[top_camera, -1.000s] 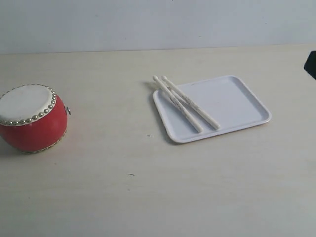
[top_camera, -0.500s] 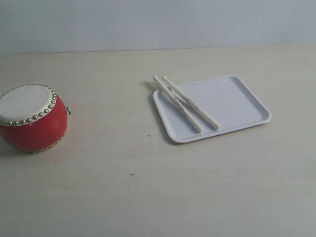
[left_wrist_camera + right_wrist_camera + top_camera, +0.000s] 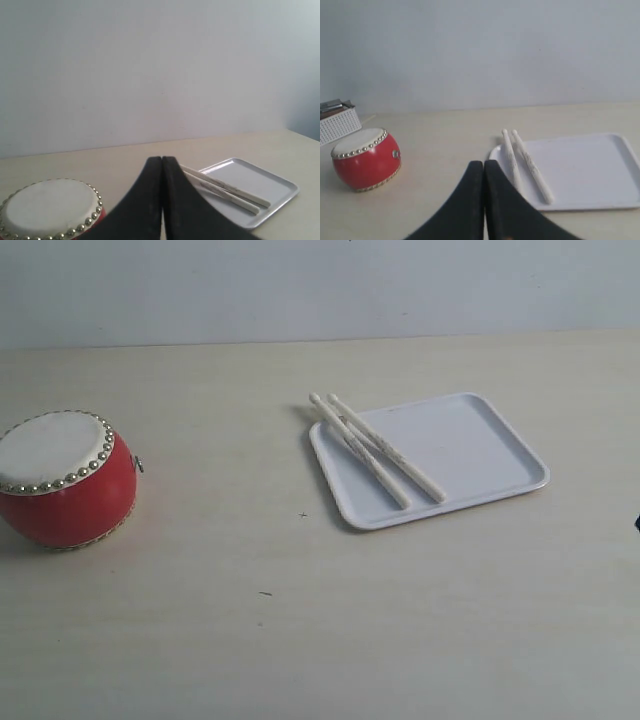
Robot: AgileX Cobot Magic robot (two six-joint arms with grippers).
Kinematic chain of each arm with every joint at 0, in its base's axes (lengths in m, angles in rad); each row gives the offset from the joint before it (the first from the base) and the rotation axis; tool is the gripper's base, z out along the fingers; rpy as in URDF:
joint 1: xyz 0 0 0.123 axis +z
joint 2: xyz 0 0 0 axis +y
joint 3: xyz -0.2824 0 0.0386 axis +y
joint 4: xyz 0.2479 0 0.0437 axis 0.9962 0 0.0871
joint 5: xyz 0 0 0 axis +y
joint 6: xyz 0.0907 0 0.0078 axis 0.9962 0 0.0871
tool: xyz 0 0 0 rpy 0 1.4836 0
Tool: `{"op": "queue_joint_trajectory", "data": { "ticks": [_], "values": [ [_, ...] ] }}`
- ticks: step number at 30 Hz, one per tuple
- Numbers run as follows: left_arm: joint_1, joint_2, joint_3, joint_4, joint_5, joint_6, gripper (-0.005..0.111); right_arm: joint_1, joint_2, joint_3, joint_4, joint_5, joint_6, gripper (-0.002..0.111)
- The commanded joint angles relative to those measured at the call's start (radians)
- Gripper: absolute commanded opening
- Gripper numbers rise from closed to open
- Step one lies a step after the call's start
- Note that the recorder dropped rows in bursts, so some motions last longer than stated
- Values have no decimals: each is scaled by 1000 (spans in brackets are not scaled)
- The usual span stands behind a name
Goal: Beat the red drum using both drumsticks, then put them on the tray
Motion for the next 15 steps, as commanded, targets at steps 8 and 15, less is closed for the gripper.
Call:
{"op": "queue_joint_trajectory", "data": {
  "ticks": [8, 15],
  "values": [
    [-2, -6, 4, -2, -53, 4, 0, 0, -3, 5, -2, 71, -8, 0],
    [-2, -6, 4, -2, -53, 4, 0, 0, -3, 5, -2, 71, -8, 0]
  ]
}}
